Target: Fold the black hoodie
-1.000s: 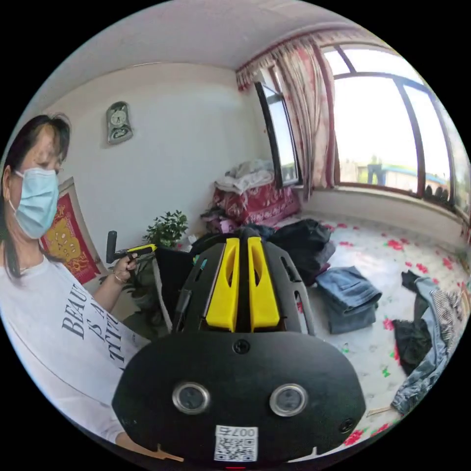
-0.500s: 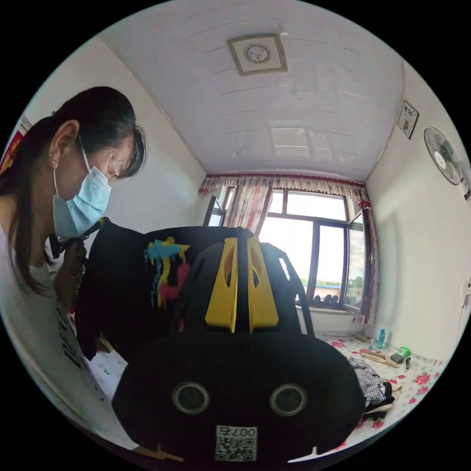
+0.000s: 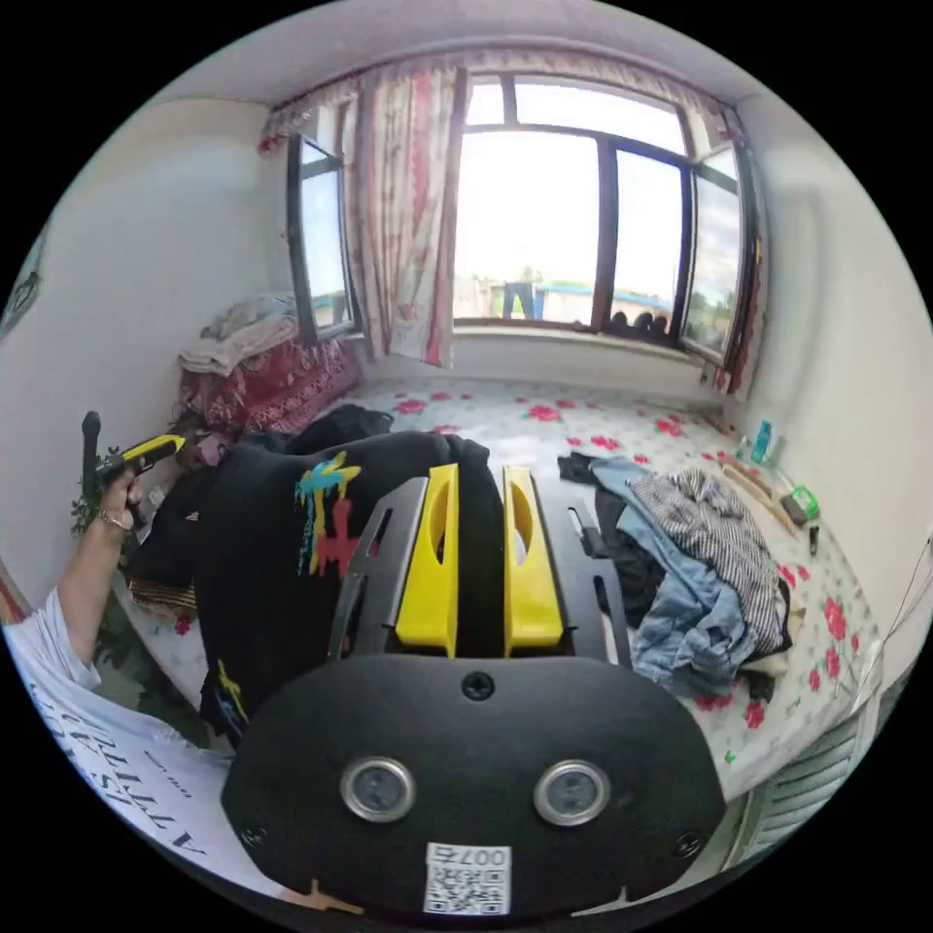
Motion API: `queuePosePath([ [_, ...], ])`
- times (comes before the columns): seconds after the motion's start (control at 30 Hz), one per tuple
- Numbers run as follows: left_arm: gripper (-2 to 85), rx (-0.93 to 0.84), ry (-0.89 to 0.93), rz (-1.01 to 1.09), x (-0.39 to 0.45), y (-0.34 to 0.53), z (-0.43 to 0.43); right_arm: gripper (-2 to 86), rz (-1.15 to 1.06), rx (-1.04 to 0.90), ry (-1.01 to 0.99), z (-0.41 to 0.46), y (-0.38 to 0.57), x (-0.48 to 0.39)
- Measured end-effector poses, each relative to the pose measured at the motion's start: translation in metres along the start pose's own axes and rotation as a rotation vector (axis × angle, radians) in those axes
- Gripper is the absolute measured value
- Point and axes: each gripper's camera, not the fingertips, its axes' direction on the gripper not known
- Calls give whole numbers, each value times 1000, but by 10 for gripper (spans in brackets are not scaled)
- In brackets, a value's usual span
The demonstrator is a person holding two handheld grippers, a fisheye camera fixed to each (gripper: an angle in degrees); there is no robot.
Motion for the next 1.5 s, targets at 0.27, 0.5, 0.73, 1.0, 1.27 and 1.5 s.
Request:
queuePosePath([
  [0.27,71,-459,68,-95,-9,242,111,114,298,-594,-103,125,266,90],
  [0.5,79,-670,195,-112,32,316,138,117,366,-639,41,114,340,123],
  [0.73,118,-800,366,56,130,301,189,117,345,-644,-190,155,316,151],
  [1.0,29,-828,129,417,147,297,221,56,315,-856,-370,181,331,139],
  [1.27,87,-744,217,148,40,281,206,64,243,-779,-349,87,342,69],
  [1.5,112,-564,398,243,55,313,130,79,297,-762,-176,47,376,70],
])
